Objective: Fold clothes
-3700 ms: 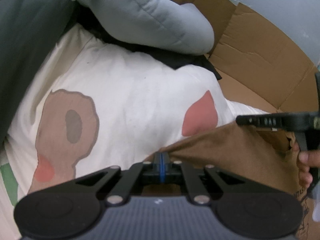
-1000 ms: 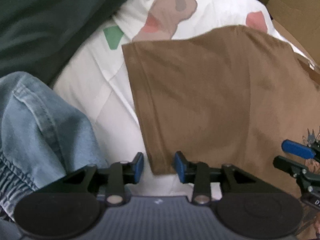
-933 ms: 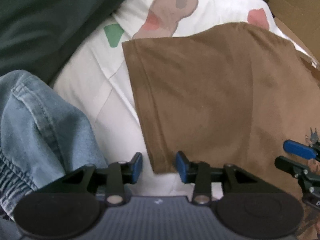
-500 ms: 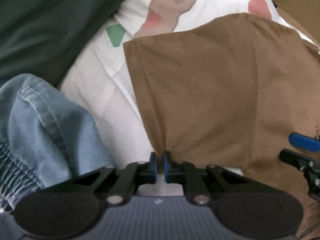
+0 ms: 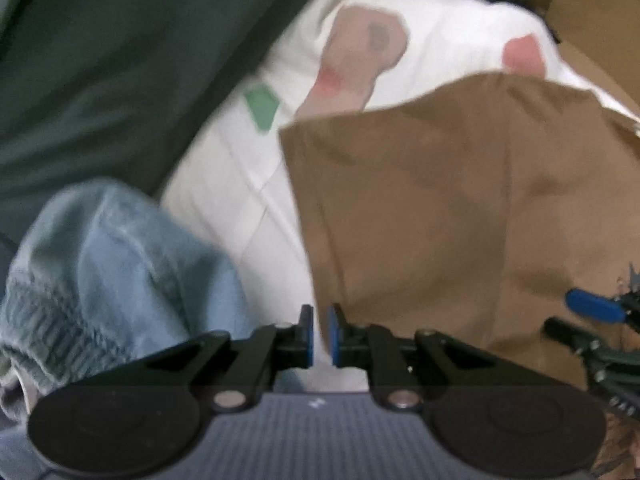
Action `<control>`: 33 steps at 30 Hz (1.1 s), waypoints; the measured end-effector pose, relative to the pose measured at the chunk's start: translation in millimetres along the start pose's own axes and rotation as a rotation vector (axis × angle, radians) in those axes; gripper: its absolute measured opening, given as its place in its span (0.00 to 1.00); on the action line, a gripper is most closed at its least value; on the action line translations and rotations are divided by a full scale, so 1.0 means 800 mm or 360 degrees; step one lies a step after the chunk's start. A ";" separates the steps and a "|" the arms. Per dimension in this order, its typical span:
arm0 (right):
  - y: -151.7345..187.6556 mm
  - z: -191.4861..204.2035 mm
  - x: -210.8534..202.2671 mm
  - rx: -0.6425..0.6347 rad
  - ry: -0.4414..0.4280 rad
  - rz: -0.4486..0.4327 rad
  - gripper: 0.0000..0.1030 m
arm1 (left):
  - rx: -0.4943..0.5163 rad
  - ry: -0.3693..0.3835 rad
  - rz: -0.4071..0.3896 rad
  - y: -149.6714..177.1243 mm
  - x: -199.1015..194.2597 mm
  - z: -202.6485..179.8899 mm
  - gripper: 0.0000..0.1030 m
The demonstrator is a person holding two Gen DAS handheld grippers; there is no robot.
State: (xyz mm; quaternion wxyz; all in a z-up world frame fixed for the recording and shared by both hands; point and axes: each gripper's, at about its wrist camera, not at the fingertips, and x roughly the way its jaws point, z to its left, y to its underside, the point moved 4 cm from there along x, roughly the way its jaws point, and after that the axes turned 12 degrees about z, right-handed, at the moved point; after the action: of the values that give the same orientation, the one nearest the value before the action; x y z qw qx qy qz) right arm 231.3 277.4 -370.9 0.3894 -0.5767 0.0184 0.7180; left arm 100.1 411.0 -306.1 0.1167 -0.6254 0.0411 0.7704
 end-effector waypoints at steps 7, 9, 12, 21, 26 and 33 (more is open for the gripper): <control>-0.007 0.000 -0.010 -0.0013 0.0052 -0.0058 0.44 | 0.0051 0.0252 -0.0205 -0.043 0.005 -0.038 0.10; -0.008 -0.003 -0.010 -0.0007 0.0073 -0.0055 0.44 | 0.0064 0.0352 -0.0262 -0.053 0.014 -0.043 0.10; -0.007 -0.007 -0.011 0.0003 0.0090 -0.0053 0.44 | 0.0131 0.0363 -0.0344 -0.066 0.023 -0.052 0.10; -0.009 -0.020 -0.012 0.0036 0.0122 -0.0069 0.44 | 0.0065 0.0340 -0.0308 -0.082 0.052 -0.037 0.09; -0.006 -0.032 -0.008 0.0073 0.0142 -0.0054 0.44 | 0.0004 0.0316 -0.0331 -0.093 0.056 -0.016 0.09; -0.007 -0.043 -0.010 0.0095 0.0172 -0.0054 0.44 | -0.0121 0.0228 -0.0344 -0.113 0.067 0.019 0.12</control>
State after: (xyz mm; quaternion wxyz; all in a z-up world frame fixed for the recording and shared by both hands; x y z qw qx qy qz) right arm 262.4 260.8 -373.5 0.4171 -0.6029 0.0511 0.6782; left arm 96.6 508.1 -347.3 0.1719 -0.6835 -0.0475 0.7078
